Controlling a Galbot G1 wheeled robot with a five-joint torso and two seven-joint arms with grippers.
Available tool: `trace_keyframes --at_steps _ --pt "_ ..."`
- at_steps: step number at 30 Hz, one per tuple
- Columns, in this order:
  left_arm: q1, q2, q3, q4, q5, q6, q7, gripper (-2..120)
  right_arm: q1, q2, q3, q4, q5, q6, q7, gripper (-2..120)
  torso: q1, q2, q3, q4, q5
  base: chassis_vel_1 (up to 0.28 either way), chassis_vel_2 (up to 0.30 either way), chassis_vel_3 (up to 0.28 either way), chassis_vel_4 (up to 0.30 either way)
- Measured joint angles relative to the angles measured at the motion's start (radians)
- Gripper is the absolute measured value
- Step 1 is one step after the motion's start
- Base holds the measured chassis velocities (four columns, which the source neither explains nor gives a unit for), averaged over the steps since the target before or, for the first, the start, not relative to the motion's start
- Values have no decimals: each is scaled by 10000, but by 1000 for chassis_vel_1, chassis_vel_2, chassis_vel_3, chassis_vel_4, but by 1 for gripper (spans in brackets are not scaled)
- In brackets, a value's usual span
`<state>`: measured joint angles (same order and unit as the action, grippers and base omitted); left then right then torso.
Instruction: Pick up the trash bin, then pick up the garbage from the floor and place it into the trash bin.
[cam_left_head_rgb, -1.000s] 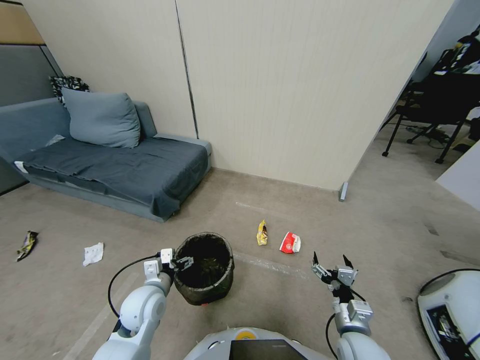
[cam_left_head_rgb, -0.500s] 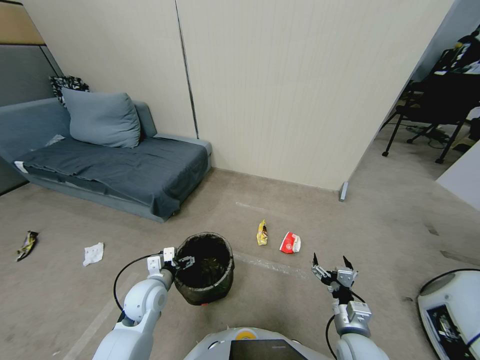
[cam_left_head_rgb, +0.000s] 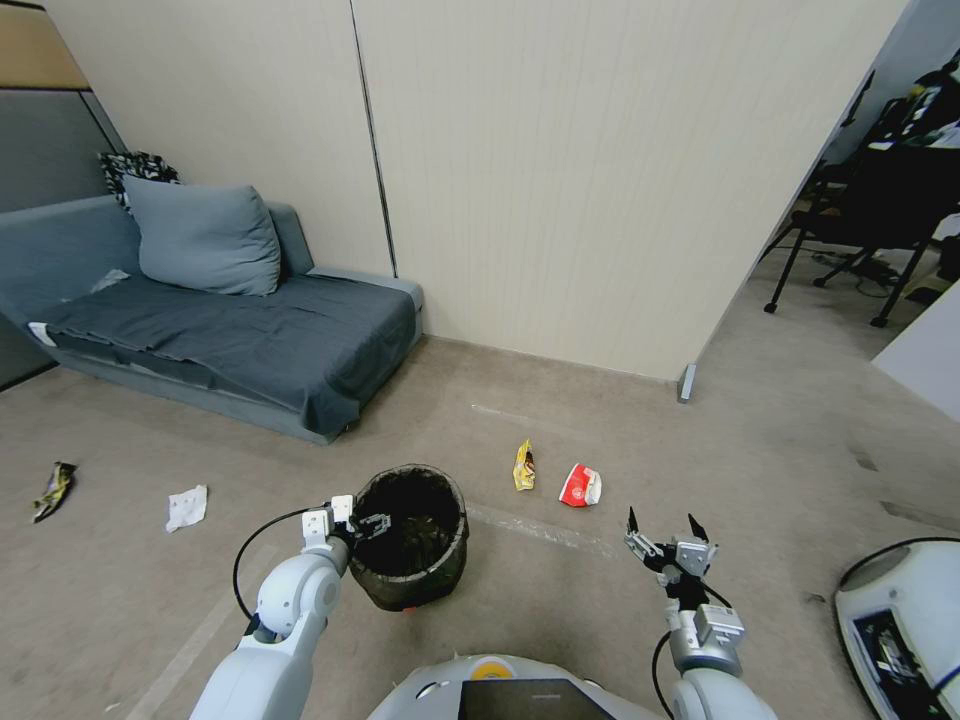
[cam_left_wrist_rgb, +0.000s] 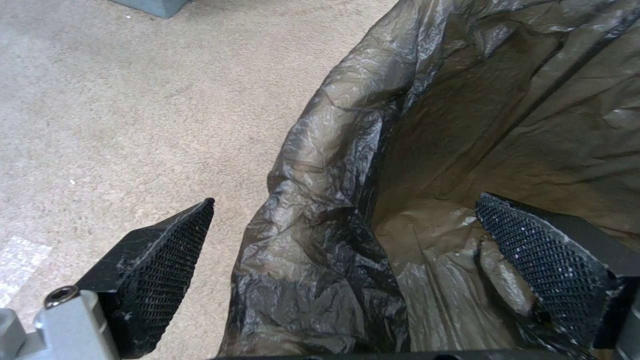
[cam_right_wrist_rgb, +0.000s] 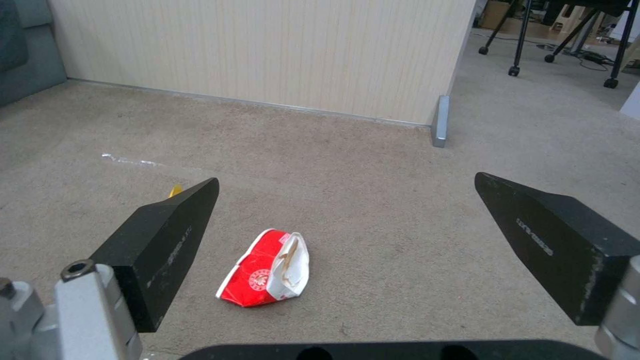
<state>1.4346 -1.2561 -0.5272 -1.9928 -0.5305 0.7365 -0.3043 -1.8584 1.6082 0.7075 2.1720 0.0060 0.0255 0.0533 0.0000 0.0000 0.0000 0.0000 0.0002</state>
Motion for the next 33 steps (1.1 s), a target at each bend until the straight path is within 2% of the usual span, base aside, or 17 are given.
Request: trace_keyframes --at_steps 18,24,33 --pt "-110 -47 -61 164 -134 -9 -347 100 -104 0 -10 -17 27 159 13 100 0 0 0 0 -3 0 0 0 0" --pt "83 -27 -62 -256 -168 -7 -454 100 -158 0 -5 -26 55 213 16 100 0 0 0 0 -3 0 0 0 0" --pt "32 -14 -65 -127 -179 -7 -478 99 -169 0 -62 -23 50 216 20 100 0 0 0 0 -2 0 0 0 0"
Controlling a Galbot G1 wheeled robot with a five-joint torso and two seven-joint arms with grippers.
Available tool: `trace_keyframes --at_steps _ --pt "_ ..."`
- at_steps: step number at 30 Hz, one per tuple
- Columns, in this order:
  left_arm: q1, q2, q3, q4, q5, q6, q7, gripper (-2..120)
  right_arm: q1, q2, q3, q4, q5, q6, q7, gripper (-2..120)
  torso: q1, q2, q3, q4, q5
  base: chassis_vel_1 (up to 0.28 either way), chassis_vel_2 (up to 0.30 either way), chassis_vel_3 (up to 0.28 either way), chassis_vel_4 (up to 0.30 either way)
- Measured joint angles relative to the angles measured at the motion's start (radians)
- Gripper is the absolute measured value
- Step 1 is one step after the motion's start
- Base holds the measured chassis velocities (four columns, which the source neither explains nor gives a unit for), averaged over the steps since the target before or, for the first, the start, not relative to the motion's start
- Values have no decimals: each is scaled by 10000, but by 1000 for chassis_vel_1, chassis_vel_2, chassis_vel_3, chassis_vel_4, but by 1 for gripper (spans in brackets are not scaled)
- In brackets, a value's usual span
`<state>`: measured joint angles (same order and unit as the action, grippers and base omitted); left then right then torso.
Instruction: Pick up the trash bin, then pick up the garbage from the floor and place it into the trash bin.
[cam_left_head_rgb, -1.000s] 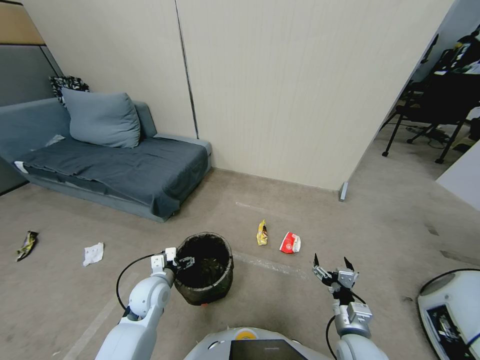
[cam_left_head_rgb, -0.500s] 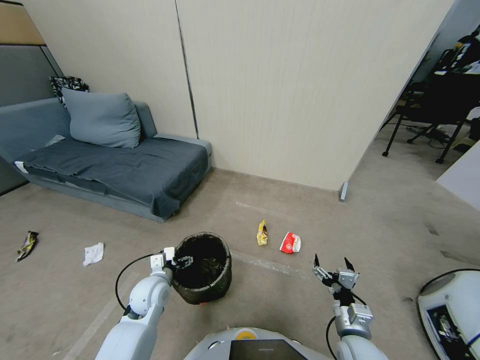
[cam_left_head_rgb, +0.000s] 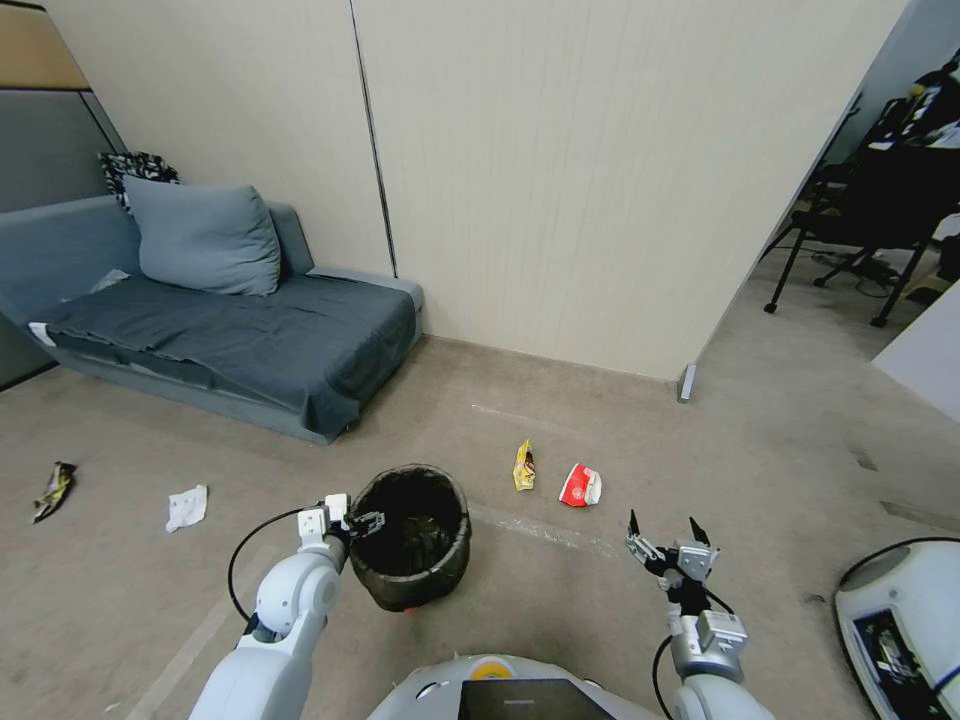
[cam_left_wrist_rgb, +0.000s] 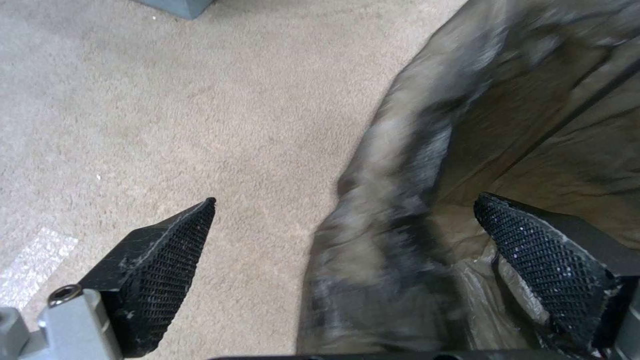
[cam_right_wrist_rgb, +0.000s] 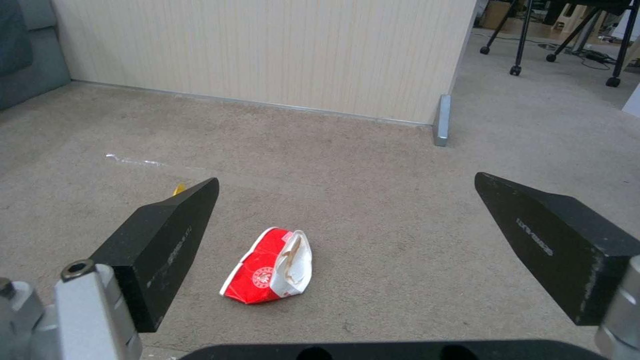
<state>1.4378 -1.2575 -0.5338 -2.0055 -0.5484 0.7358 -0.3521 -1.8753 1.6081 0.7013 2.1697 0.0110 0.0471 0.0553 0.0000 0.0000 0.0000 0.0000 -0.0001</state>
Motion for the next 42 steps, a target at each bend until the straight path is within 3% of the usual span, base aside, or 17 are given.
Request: trace_keyframes --at_steps 5,13,21,25,29,33,42 --pt "22 -32 7 29 0 -1 -1 99 -17 0 4 3 0 3 0 100 0 0 0 0 1 0 0 0 0" --pt "86 -37 15 36 6 -8 27 73 -34 0 -10 4 -6 16 11 100 -1 0 0 0 3 0 0 0 0" --pt "78 -34 62 62 13 -10 54 39 -26 0 -32 -10 -12 31 16 100 0 0 -1 1 2 0 0 0 0" --pt "68 -45 63 77 13 -11 55 31 -18 0 -32 -29 -12 43 19 100 0 1 -1 1 3 0 0 0 0" --pt "42 -60 70 91 -19 -11 79 13 -8 0 -18 -82 -6 86 24 100 -1 0 -1 0 2 0 0 0 0" --pt "30 -62 75 85 -33 -11 89 6 25 0 -14 -101 1 91 25 100 -1 1 -1 0 0 0 0 0 0" --pt "30 -63 84 78 -30 -10 86 6 63 0 -3 -105 36 96 27 100 0 1 -1 0 0 0 0 0 0"
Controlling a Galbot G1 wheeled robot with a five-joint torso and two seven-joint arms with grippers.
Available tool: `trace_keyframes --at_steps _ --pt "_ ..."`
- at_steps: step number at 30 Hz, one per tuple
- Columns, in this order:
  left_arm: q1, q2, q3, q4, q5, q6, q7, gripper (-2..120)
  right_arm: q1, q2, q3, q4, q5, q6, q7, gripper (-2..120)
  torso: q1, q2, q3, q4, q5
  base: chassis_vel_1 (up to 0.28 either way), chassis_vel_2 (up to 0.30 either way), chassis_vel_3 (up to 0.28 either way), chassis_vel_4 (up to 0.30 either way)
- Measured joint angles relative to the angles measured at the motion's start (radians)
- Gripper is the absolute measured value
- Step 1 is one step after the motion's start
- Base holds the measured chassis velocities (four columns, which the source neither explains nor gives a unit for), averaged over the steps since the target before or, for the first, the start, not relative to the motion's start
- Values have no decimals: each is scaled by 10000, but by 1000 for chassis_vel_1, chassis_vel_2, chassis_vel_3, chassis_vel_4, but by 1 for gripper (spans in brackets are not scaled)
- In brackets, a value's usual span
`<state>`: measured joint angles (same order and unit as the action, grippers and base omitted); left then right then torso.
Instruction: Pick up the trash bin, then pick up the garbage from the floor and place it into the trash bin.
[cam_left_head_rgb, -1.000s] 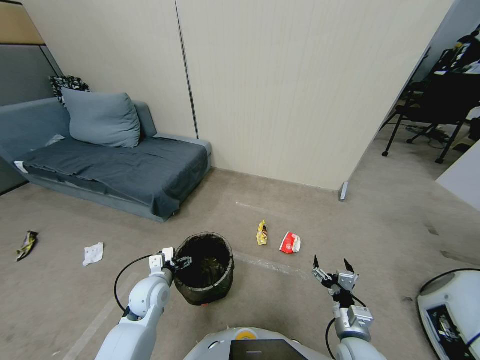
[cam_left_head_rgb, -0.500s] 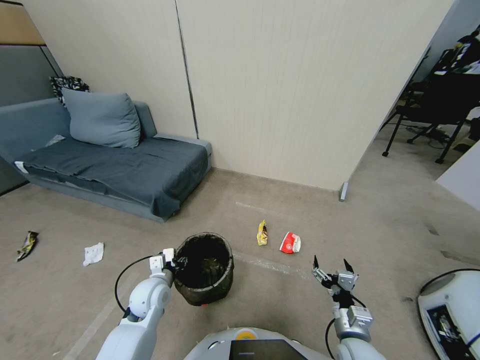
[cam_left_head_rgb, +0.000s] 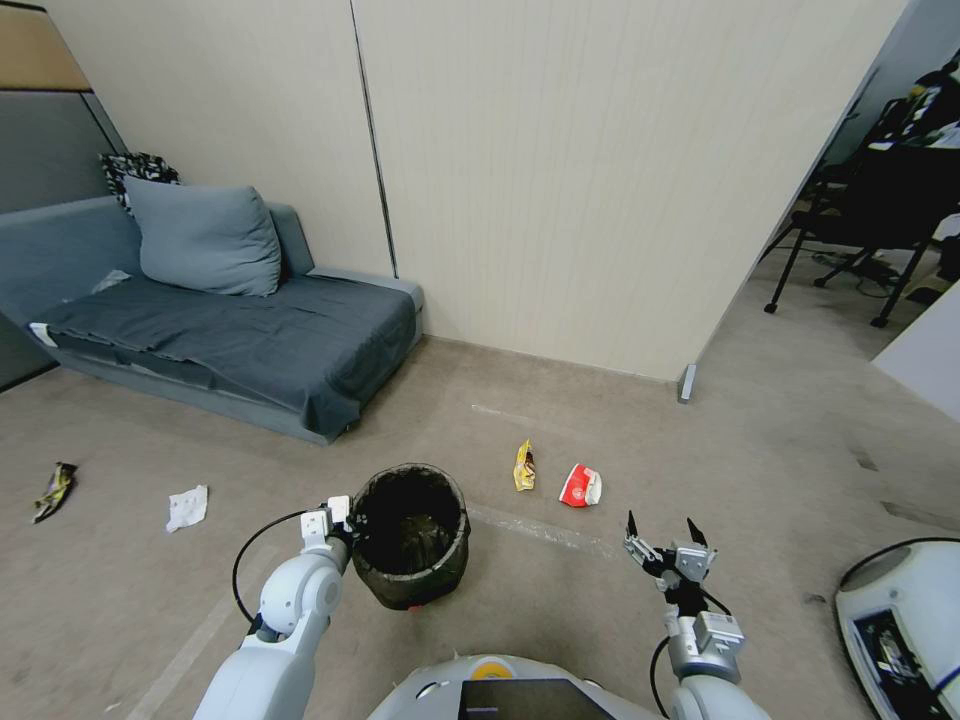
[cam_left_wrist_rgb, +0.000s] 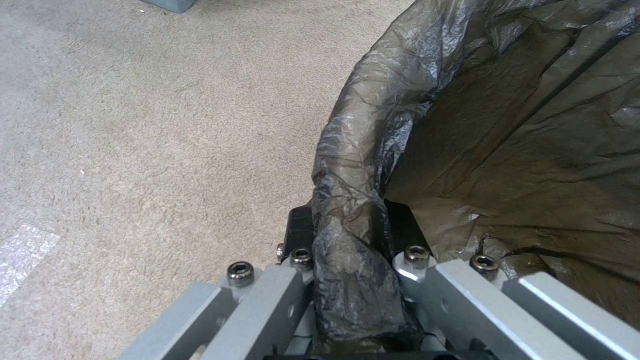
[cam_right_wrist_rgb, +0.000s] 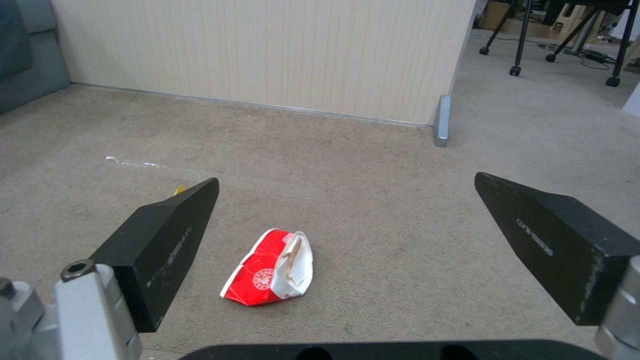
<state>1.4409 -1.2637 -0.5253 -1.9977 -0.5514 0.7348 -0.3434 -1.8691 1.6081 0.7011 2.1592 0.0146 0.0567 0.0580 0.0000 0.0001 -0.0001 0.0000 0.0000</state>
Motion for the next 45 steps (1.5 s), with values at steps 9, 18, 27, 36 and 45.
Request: trace_keyframes --at_steps 9,18,27,36,45 --pt "414 78 -125 -1040 47 -108 165 1 15 0 105 398 122 -74 45 100 0 -1 1 -2 -1 0 0 0 0" --pt "1137 78 -331 -2870 113 -287 210 1 -14 0 178 776 209 -234 40 100 0 -1 1 0 2 0 0 0 0" --pt "1725 21 -377 -4048 229 -347 229 1 2 -30 186 979 224 -489 7 100 0 -1 1 -1 1 0 0 0 0" --pt "2158 -145 -388 -4548 310 -365 287 1 37 -53 198 1070 279 -626 -6 100 0 -1 1 0 1 0 0 0 0" --pt "2447 -206 -389 -4770 415 -364 351 1 46 -59 219 1071 277 -630 -83 100 0 0 1 -1 1 0 0 0 0"
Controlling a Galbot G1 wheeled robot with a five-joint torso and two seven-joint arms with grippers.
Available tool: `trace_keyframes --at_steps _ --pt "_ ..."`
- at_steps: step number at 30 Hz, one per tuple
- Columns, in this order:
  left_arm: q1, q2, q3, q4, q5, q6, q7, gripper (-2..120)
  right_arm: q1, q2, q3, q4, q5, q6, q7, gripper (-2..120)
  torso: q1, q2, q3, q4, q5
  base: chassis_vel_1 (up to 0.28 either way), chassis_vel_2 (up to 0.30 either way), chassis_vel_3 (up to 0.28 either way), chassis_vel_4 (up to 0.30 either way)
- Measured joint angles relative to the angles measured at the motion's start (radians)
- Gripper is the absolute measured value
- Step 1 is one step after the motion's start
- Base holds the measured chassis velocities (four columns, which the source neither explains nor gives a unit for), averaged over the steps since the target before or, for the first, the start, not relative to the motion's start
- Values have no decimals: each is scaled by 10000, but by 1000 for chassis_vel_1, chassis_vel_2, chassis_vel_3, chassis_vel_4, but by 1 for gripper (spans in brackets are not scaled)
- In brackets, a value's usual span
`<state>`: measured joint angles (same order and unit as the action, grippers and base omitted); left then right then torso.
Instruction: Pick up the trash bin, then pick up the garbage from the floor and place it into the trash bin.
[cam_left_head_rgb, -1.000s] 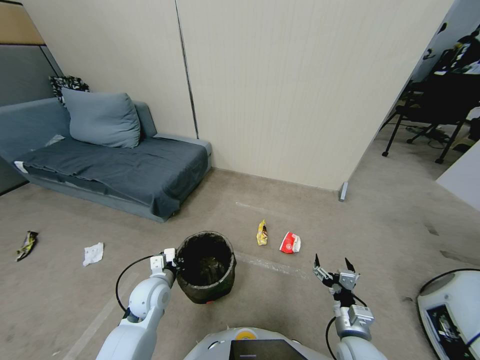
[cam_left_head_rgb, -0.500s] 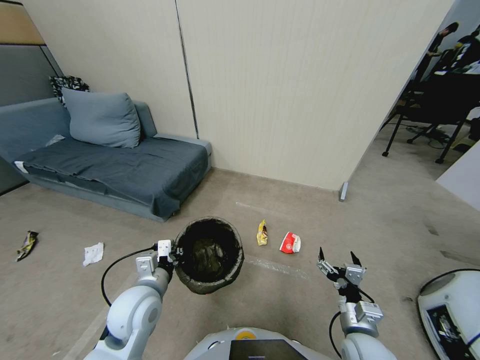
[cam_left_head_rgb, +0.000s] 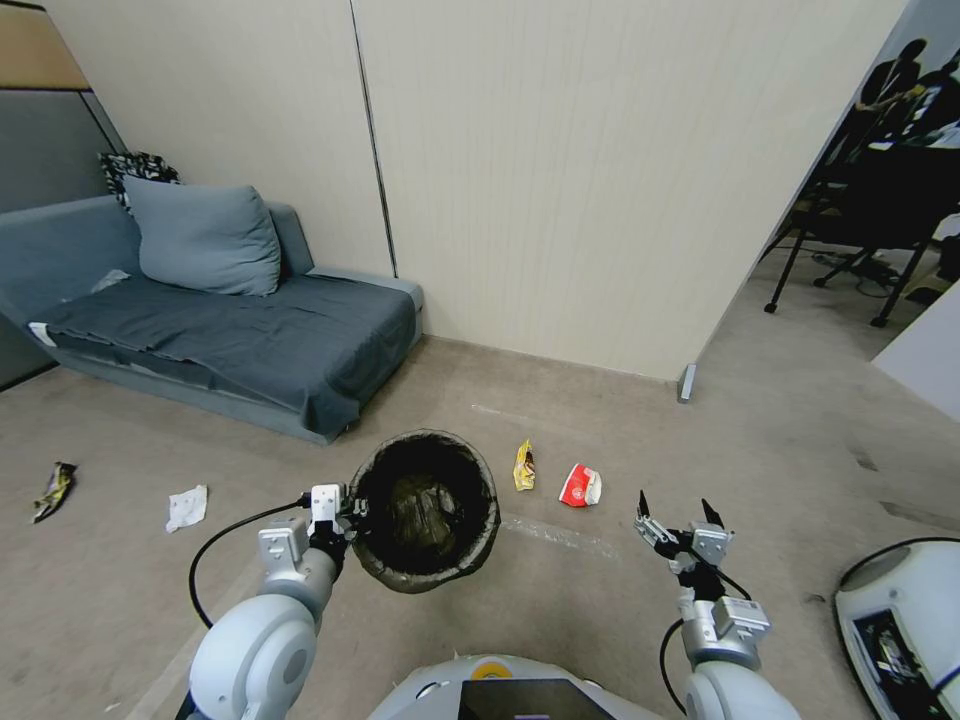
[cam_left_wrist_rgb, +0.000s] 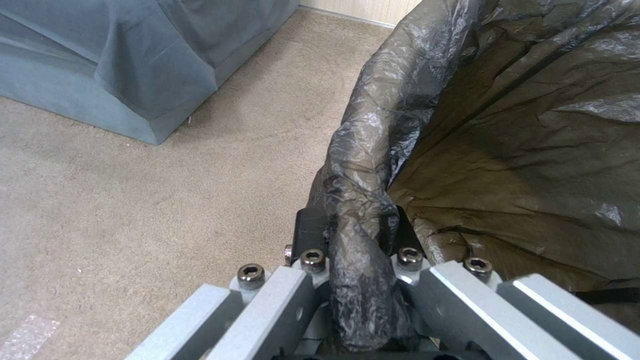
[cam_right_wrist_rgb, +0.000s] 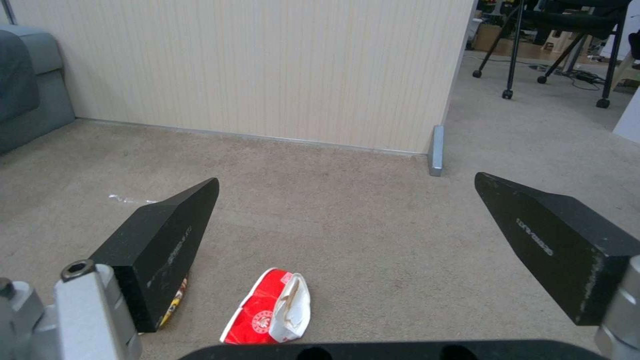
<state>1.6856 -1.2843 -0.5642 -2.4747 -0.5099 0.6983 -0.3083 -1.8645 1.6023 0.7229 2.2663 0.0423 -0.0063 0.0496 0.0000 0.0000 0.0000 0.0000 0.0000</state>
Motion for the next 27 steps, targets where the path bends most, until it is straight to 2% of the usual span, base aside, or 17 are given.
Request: trace_keyframes --at_steps 17,27 --pt "83 -52 -20 -15 16 21 44 1 -48 -21 -5 -1 -36 -2 -20 100 0 0 0 0 0 0 0 0 0" --pt "65 -42 -21 -16 12 32 84 1 -55 -29 -25 -43 -57 14 -20 100 0 0 0 0 -1 -66 57 61 -67"
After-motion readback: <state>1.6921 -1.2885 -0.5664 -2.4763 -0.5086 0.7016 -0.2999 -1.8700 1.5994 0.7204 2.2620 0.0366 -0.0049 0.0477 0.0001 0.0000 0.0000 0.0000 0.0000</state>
